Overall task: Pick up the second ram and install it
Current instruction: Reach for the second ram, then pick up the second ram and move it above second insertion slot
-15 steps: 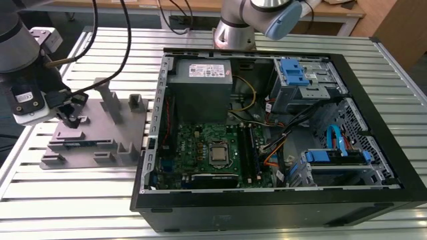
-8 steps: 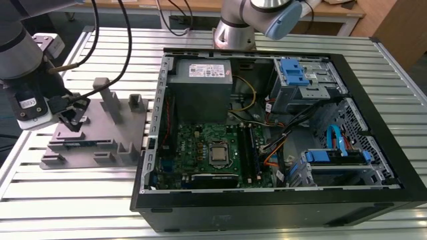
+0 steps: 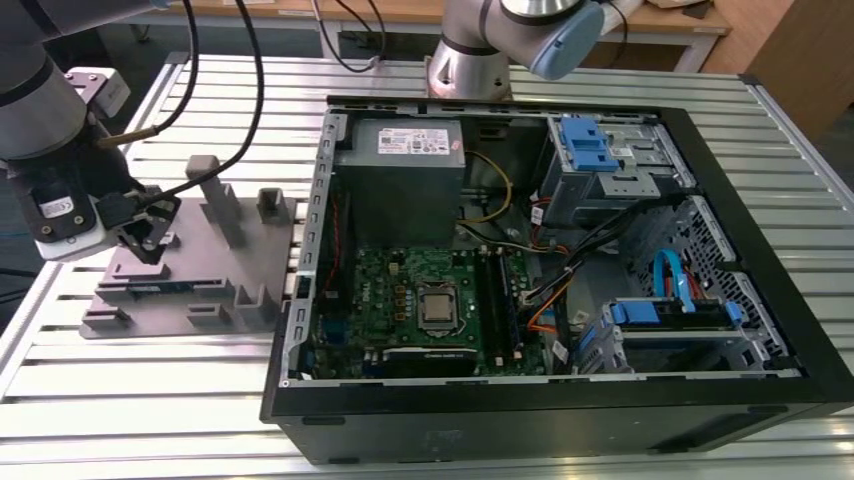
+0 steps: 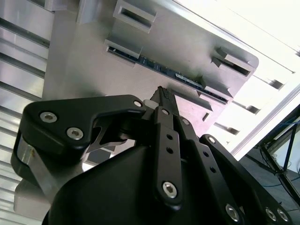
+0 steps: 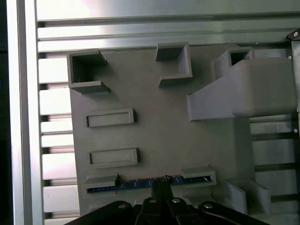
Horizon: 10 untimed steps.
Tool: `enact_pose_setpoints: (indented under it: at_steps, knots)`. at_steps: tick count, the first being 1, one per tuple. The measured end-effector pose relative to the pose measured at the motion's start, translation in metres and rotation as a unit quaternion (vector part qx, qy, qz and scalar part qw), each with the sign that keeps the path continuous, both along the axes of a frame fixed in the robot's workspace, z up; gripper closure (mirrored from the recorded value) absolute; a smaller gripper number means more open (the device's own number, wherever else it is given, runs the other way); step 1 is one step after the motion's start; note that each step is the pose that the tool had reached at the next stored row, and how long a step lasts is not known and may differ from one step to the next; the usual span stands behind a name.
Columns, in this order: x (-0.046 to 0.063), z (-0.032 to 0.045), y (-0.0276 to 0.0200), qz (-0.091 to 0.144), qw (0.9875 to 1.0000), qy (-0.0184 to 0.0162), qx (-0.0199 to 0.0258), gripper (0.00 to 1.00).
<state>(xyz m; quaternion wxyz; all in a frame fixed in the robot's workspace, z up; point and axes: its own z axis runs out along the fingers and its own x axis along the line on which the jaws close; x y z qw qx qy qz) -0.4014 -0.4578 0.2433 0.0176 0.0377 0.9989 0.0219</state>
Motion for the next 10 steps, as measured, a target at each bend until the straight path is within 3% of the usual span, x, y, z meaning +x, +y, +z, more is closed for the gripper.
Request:
enact_pose_setpoints:
  at_steps: [10]
  knots:
    - [0.0000,0.0000,0.0000,0.006,1.0000,0.0000,0.0000,0.89]
